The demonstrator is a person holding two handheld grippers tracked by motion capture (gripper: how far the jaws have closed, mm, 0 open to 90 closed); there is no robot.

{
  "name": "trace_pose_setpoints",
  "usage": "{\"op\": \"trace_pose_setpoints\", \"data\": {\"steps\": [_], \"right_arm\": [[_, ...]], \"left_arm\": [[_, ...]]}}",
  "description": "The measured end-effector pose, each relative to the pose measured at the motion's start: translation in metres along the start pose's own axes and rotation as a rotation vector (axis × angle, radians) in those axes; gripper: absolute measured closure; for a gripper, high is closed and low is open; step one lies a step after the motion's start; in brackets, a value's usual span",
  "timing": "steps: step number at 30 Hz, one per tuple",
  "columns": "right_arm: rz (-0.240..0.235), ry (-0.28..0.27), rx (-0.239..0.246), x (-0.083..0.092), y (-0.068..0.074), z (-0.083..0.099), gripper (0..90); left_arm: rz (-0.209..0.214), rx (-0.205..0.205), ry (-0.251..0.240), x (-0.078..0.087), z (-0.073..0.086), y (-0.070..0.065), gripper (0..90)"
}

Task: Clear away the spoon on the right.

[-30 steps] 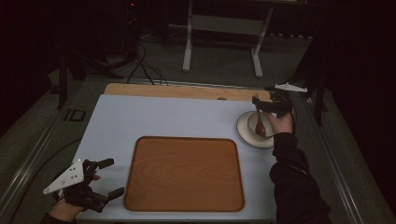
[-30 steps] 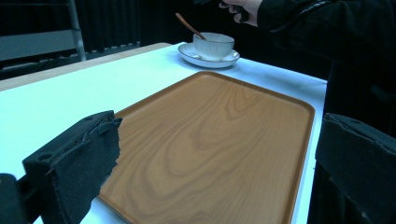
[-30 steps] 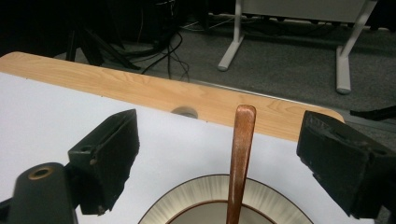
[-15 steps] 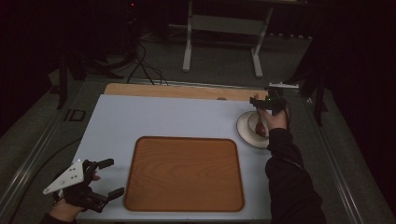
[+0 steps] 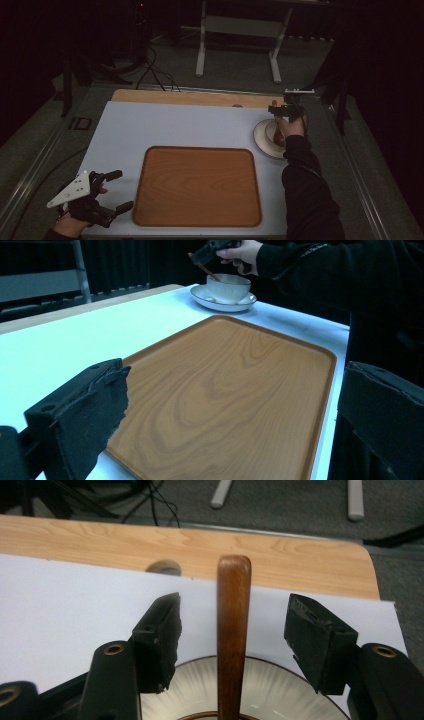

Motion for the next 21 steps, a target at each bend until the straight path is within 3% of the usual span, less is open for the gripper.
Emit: {"op": "trace_pose_setpoints", "data": {"steps": [11, 21], "right_arm": [[0.022, 0.039, -0.012, -0.010, -0.005, 0.003, 51.2], [0.012, 0.065, -0.022, -0.013, -0.004, 0.004, 74.4]], "left_arm": [[0.003, 0.004, 0.002, -0.001, 0.001, 0.000, 0.0], [0.007, 0.007, 0.013, -0.002, 0.002, 0.000, 0.0]]}}
Point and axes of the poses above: each handheld gripper's, and its own axes: x roughly backward along the jaws, z roughly out of its underside, y roughly to its left, the point moved 2 cm from there along -x, roughly forward along the jaws, and after that the axes turned 10 degrees about -z, right-handed, at the moved point
